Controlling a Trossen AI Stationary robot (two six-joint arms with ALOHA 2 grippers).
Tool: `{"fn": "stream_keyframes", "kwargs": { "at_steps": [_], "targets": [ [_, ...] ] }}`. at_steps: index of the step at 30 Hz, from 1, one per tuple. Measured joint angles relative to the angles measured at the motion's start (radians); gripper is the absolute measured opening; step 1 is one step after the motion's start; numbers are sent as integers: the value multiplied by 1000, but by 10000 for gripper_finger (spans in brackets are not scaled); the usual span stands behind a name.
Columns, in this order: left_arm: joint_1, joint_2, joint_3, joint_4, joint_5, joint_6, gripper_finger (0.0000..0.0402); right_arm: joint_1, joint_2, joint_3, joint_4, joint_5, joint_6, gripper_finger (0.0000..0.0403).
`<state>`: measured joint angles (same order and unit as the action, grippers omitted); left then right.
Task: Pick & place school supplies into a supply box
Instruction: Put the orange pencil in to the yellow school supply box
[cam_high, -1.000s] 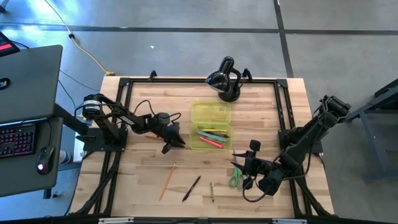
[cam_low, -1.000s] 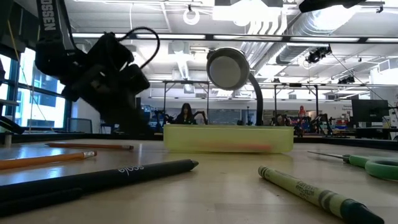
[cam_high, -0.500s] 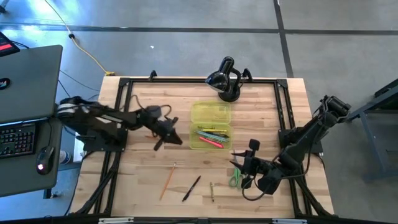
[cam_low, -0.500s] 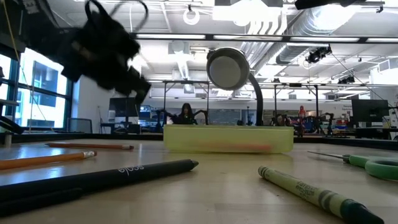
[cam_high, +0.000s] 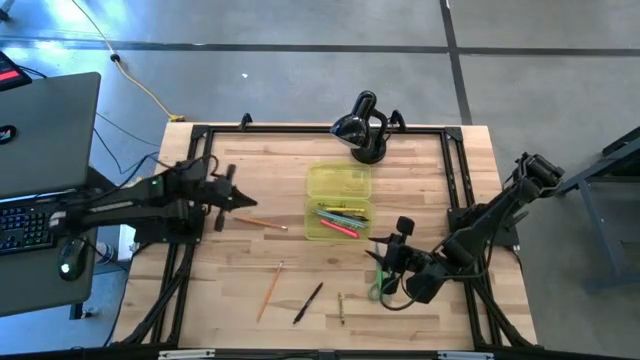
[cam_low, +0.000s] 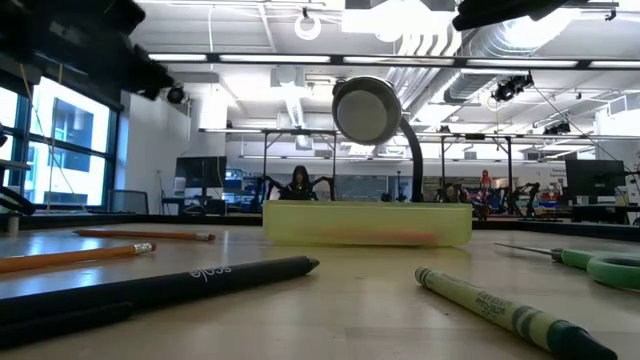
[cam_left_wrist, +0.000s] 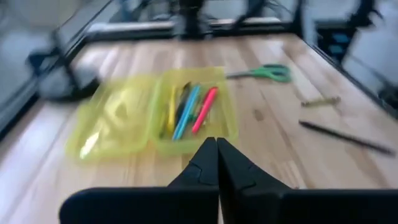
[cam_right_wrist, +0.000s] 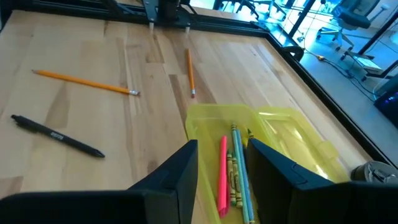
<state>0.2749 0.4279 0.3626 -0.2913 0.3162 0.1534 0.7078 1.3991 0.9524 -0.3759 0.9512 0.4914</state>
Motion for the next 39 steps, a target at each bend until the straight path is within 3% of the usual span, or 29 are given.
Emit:
{"fn": "stream_keyframes", "kwargs": {
  "at_steps": [4,9,14,20,31,35,39],
  "targets": [
    [0,-85,-40,-34,-58,-149,54,-13,0,0,0,1,-30,117],
    [0,-71,-174,41,-99,-185,83,-33,0,0,0,-30,-47,117],
    [0,-26,-251,64,-246,-321,84,-36,0,0,0,-94,-48,117],
    [0,-26,-253,74,-282,-342,77,-36,0,0,1,-87,-48,117],
    [0,-17,-254,-4,-288,-344,83,-36,0,0,1,-87,-48,117],
    [0,-18,-252,-32,-238,-342,76,-36,0,0,0,-89,-48,117],
    [0,-18,-253,-7,-114,-307,59,-36,0,0,0,-88,-52,117]
  ]
}}
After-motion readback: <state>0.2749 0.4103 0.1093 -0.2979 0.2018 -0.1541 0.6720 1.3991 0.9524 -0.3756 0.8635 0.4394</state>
